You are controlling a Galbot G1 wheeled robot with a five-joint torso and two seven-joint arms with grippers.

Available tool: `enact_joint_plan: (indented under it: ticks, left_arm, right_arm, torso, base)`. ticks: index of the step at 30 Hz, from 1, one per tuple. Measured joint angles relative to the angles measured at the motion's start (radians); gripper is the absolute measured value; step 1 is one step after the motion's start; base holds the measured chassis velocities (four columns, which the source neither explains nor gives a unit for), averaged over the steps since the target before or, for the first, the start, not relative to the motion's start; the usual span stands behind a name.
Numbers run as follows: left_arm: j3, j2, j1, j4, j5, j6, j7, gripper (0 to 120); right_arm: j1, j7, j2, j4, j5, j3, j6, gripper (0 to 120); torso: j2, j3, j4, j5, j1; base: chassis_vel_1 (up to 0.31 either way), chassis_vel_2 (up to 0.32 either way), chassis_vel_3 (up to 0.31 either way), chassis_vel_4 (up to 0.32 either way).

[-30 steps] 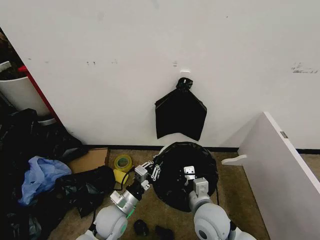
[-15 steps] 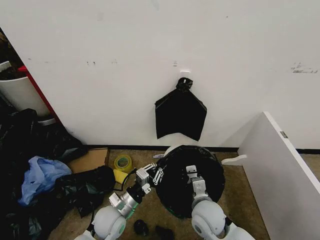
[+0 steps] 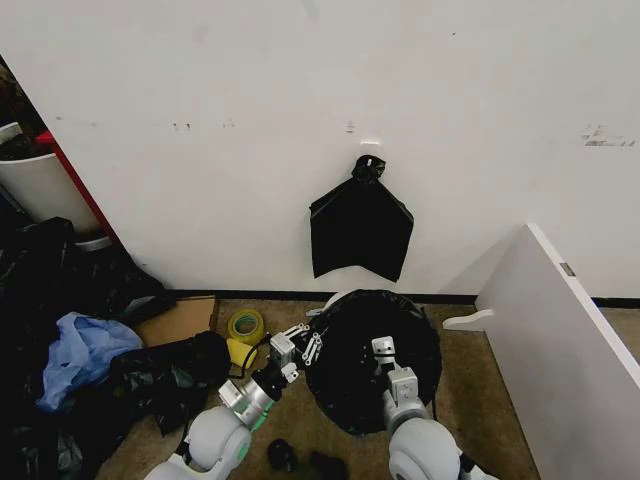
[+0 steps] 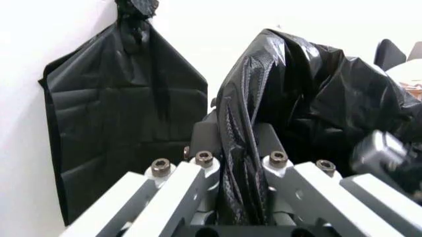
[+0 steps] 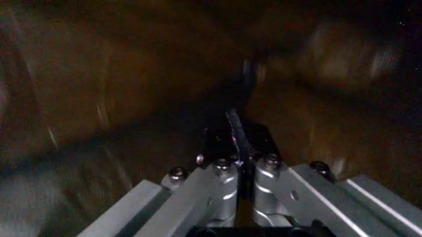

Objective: Place the garbage bag over the trash bin.

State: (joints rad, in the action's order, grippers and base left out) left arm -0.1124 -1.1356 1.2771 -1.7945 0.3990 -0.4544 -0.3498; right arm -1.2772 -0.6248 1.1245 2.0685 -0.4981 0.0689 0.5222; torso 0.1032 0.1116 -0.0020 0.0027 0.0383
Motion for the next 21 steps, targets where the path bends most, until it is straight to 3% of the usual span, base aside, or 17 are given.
enact_joint_plan:
  ticks: [6,15,21]
  left_arm:
    - [-0.023,0.002,-0.018,0.006,0.017,-0.007,-0.008,5]
    - [-0.023,-0.014,-0.037,0.032,0.040,-0.028,-0.017,5]
    - [-0.016,-0.019,-0.044,0.061,0.047,-0.051,-0.027,5]
  right_arm:
    - [0.020,-0.080,-0.011,0.033,-0.155,-0.005,0.160,0]
    - [0.009,-0.103,-0.030,0.055,-0.150,0.010,0.191,0]
    - [0.031,-0.071,-0.023,0.101,-0.198,-0.011,0.150,0]
  torso:
    - [0.000,0.000,0.0000,0.0000,0.000]
    - [0.000,0.000,0.0000,0.0000,0.000]
    - [0.000,0.000,0.0000,0.0000,0.000]
  base:
    - [0.000,0.000,0.000,0.000]
    - [0.000,0.000,0.000,0.000]
    - [0.000,0.000,0.000,0.000]
